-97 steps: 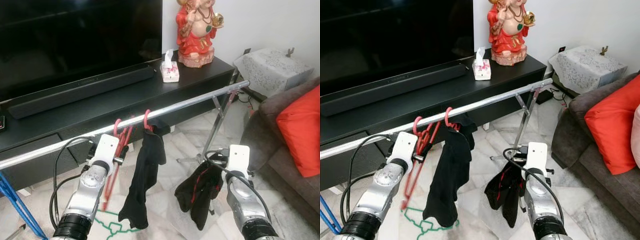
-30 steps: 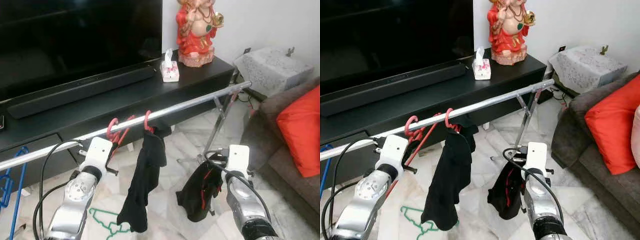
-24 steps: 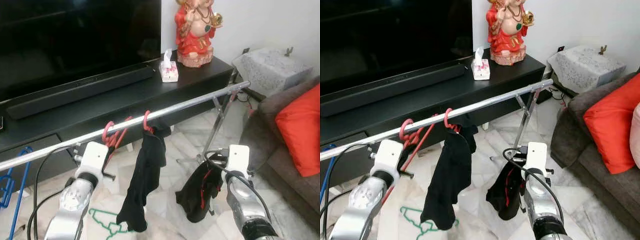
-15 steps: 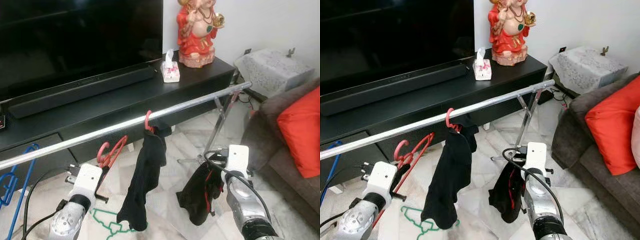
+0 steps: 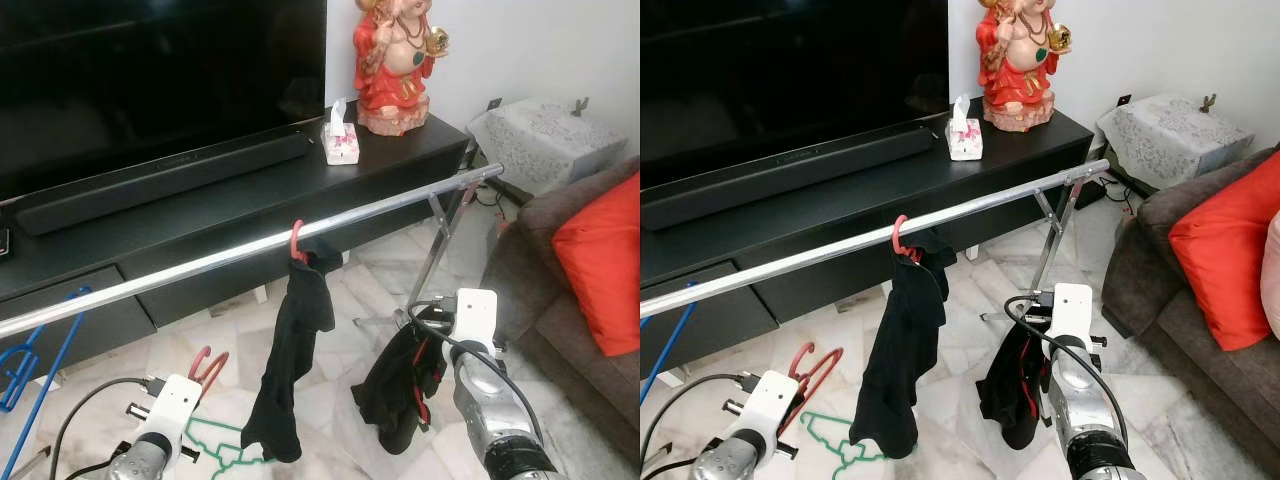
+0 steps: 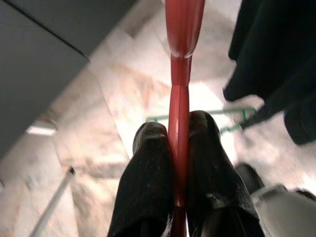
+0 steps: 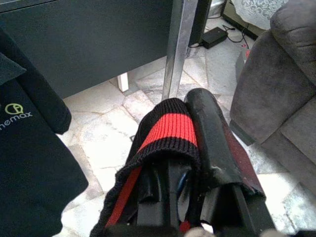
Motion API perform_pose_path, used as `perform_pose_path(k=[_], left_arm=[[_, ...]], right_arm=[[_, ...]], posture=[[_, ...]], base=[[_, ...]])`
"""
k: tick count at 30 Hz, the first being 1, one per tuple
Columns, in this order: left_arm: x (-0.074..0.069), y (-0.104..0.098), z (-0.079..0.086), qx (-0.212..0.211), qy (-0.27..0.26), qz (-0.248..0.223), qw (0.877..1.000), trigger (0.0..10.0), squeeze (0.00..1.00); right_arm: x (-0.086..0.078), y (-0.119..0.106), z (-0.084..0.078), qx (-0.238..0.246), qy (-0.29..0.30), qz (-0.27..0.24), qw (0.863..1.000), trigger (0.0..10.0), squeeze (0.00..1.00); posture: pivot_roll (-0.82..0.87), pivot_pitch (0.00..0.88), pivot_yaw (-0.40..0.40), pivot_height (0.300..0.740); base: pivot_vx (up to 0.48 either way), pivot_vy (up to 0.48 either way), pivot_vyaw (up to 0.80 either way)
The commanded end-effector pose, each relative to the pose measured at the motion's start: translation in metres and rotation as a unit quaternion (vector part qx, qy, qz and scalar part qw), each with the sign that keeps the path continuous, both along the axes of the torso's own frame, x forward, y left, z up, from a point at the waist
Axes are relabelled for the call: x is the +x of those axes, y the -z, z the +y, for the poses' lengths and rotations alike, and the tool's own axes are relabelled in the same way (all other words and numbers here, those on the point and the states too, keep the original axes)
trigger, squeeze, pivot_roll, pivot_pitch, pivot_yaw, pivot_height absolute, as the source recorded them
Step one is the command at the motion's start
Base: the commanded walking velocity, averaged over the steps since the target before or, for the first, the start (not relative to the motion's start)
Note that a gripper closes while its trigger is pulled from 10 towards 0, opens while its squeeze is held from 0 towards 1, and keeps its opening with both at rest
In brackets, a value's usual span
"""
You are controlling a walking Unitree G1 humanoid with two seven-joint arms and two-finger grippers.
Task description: Hang hanger
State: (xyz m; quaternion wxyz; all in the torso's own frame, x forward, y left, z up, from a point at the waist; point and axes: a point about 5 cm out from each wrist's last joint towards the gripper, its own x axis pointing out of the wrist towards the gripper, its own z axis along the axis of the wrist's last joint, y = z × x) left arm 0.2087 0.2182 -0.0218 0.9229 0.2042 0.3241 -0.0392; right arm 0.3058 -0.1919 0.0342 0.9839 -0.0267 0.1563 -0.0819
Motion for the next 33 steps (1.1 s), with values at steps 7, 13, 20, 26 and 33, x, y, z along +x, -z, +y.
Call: perform_pose_path(k=[7, 13, 20, 26, 33], left_arm=[[-0.016, 0.038, 0.006, -0.028, -0.105, 0.065, 0.992, 10.0, 0.00], [-0.035, 0.057, 0.001, -0.039, -0.144, 0.121, 0.981, 10.0, 0.00], [-0.039, 0.061, -0.002, -0.049, -0.155, 0.128, 0.978, 10.0, 0.00], [-0.044, 0.065, -0.003, -0.050, -0.161, 0.136, 0.976, 10.0, 0.00], [-0.051, 0.069, -0.006, -0.055, -0.165, 0.147, 0.974, 10.0, 0.00]], right_arm=[[0.005, -0.005, -0.002, -0.005, -0.004, -0.005, 1.000, 10.0, 0.00], [0.006, -0.007, 0.000, -0.021, -0.024, -0.009, 0.999, 10.0, 0.00], [0.005, -0.007, -0.001, -0.022, -0.025, -0.009, 0.999, 10.0, 0.00], [0.004, -0.007, 0.004, -0.028, -0.041, -0.011, 0.999, 10.0, 0.00], [0.003, -0.005, 0.004, -0.024, -0.041, -0.010, 0.999, 10.0, 0.00]], posture=[[-0.01, 0.030, -0.046, 0.740], [-0.04, 0.018, -0.044, 0.740], [-0.04, 0.014, -0.045, 0.740], [-0.04, 0.008, -0.043, 0.740], [-0.04, 0.000, -0.042, 0.740]], base=[[0.000, 0.000, 0.00], [0.000, 0.000, 0.00], [-0.178, 0.000, 0.58], [-0.256, 0.000, 0.00], [-0.258, 0.000, 0.76]])
